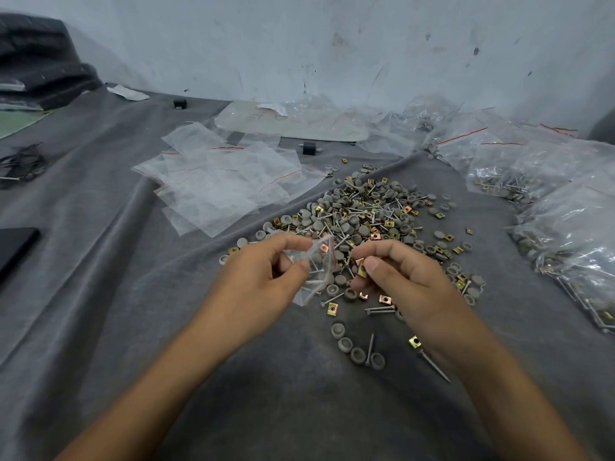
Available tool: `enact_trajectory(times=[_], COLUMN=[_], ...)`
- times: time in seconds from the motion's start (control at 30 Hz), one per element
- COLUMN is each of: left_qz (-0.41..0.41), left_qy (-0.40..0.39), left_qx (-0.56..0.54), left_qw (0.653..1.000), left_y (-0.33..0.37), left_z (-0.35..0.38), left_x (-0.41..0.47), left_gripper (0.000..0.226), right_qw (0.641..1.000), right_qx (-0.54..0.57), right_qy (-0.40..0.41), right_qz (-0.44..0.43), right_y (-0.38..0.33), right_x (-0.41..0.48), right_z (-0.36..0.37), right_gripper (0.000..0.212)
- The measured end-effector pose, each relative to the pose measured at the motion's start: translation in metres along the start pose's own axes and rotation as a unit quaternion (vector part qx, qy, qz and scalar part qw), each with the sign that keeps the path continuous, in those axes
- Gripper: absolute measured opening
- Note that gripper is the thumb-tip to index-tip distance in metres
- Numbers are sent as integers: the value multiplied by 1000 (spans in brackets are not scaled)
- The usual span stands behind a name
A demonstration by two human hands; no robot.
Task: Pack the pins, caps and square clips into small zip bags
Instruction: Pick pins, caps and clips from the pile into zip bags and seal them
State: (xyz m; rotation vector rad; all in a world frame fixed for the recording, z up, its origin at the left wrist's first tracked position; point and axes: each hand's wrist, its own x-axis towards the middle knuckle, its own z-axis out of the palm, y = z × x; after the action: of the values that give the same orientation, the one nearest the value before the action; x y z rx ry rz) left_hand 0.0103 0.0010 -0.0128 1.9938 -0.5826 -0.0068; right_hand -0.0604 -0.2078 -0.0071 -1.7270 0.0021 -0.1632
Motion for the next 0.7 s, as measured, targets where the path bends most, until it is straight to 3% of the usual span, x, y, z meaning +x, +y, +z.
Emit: enact_trajectory(times=[0.53,0.7], left_qz=[4,5], left_qy=[-1,-4], left_qx=[5,6], left_qw=[1000,1000], left_y=[-4,-3], left_z=[3,3], left_x=[0,1], left_gripper=[22,21], right_qw=[993,992], right_qx=[95,112], right_qy=[-69,-58], right_qz=[5,23], right_y=[0,2], right_x=[-1,-1], right_z=[9,14], right_gripper=[26,27])
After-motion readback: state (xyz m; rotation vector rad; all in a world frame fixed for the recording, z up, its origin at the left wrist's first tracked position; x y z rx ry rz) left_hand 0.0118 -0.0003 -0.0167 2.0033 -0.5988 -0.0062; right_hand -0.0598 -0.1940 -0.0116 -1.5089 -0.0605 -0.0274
